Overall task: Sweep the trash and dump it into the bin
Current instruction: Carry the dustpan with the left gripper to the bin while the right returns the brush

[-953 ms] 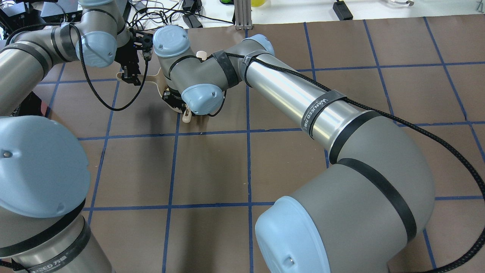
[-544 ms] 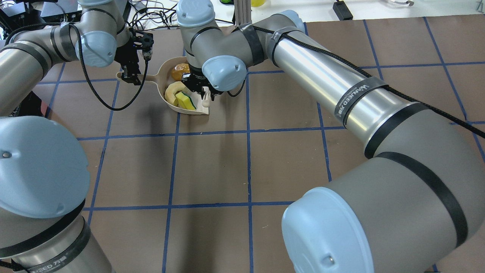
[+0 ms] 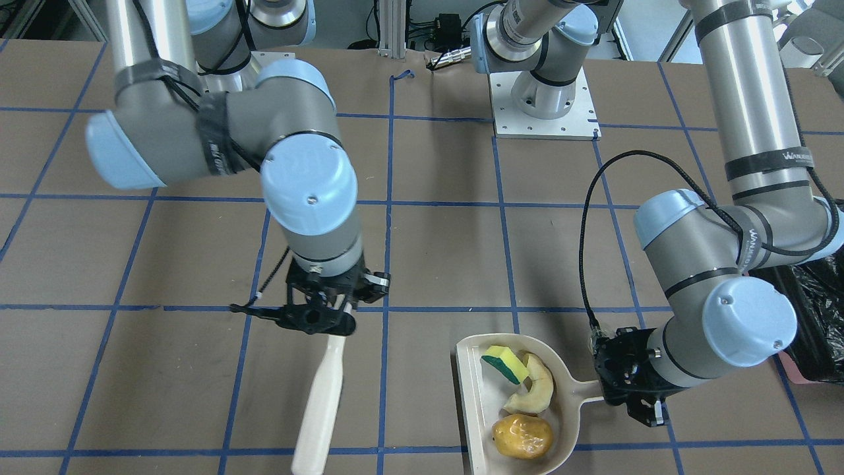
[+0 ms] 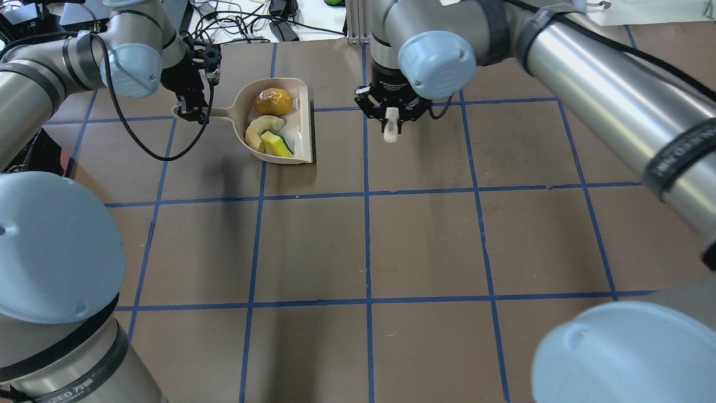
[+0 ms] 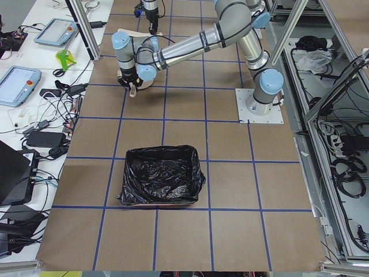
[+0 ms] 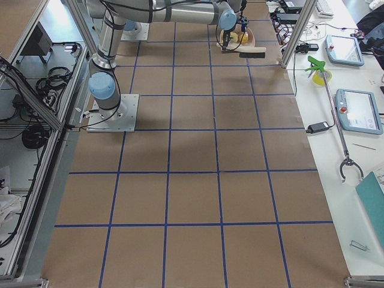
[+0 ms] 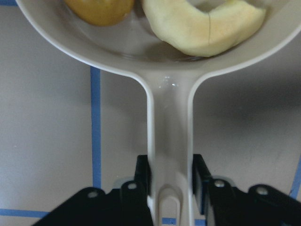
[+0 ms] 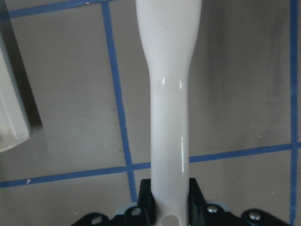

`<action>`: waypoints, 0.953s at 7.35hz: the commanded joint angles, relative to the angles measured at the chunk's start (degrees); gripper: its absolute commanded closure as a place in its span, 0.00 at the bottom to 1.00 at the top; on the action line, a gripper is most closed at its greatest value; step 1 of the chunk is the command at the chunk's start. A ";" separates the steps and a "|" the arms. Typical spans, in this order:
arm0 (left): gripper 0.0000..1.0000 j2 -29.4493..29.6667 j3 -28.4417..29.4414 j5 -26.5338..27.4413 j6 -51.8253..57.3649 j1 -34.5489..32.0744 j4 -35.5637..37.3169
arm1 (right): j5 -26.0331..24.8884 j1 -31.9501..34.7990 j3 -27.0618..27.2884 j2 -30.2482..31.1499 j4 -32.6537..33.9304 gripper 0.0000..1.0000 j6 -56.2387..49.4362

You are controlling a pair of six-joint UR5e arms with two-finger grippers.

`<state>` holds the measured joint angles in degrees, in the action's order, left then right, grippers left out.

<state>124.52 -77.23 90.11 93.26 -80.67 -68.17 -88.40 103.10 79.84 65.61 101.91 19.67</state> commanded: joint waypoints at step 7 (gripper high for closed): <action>0.96 -1.56 18.05 -8.22 16.36 24.04 -25.05 | -2.74 -28.12 15.95 7.71 7.91 1.00 -37.04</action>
<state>123.08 -63.20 80.49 103.15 -59.84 -89.45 -90.82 77.00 94.33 74.99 105.57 -14.21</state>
